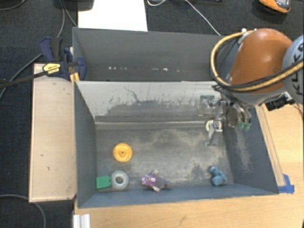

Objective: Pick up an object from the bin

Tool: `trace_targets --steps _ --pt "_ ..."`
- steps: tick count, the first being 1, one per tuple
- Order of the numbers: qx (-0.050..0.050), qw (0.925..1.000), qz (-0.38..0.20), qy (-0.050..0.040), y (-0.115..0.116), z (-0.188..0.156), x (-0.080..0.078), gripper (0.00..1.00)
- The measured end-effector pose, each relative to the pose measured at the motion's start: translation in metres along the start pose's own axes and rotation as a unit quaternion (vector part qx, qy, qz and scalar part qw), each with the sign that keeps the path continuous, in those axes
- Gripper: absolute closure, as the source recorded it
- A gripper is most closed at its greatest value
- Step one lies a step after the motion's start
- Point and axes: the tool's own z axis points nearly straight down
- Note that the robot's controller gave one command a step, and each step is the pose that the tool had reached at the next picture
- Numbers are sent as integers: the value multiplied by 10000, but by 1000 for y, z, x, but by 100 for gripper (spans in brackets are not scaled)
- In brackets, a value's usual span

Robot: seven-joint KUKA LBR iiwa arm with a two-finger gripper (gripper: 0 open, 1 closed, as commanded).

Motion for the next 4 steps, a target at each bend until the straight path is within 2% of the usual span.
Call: trace_targets --steps 1,2,3,4 --pt "-1 10000 -1 0 0 0 0 0" --pt "1 10000 49 -30 -21 97 2 0" --pt "-3 9985 556 5 -35 21 3 0" --pt "-5 9917 1285 -44 -28 154 -18 100"
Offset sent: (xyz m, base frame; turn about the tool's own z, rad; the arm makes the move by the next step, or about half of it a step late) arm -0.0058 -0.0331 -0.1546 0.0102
